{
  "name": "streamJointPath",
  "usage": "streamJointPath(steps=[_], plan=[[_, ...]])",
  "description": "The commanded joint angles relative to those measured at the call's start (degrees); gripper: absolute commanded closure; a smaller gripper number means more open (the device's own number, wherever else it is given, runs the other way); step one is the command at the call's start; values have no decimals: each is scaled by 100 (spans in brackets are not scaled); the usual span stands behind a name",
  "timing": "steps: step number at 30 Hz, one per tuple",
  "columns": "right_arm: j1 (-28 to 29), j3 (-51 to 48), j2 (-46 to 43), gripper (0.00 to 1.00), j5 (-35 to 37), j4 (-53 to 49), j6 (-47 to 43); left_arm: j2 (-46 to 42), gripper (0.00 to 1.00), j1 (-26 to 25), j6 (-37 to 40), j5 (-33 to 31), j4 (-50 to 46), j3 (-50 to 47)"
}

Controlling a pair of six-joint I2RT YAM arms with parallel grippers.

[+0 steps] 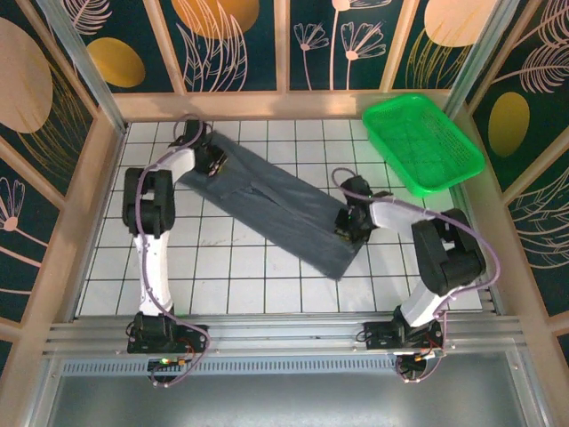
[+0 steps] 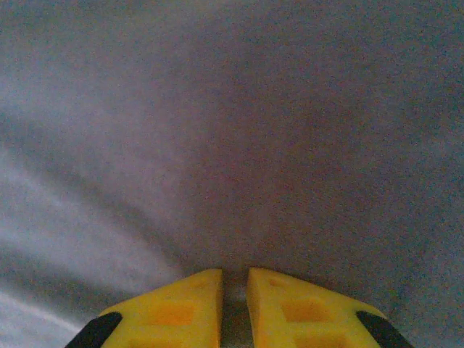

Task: Fold and stack the t-shirts

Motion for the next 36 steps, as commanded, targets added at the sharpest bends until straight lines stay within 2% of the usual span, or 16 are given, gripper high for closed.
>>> streamJointPath(steps=[1, 5, 8, 11, 14, 18, 22, 25, 27, 32, 36], plan=[[626, -832, -247, 80, -770, -262, 1281, 930, 74, -500, 54, 516, -46, 1144], [1476, -1226, -466, 79, -1457, 493, 2415, 2086, 75, -1035, -327, 1020, 96, 2995], [1946, -1329, -553, 78, -1747, 1042, 3232, 2826, 76, -1253, -662, 1256, 259, 4124], [2253, -1162, -573, 74, -1666, 1231, 3701, 2878, 75, -1334, -892, 1404, 834, 4059], [2306, -881, -605, 68, -1552, 1225, 3767, 2651, 67, -1330, -844, 1448, 1146, 3972], [2306, -46, -795, 57, -948, 235, 3236, 1900, 47, -1331, -344, 1028, 833, 3947], [2213, 497, -1138, 50, -337, -913, 2679, 394, 43, -1360, -9, 495, 695, 2582], [2115, 317, -1506, 48, 28, -1509, 2358, -804, 46, -1425, 282, 315, 454, 1038], [2052, 3, -1774, 48, 151, -1780, 2179, -1528, 48, -1498, 446, 454, 262, -60], [2117, -720, -2348, 46, 112, -2016, 1867, -3094, 51, -1919, 1450, 519, -1013, -2625], [2297, -1206, -2254, 46, -228, -1538, 1659, -4464, 53, -2304, 1610, 818, -1364, -4855]])
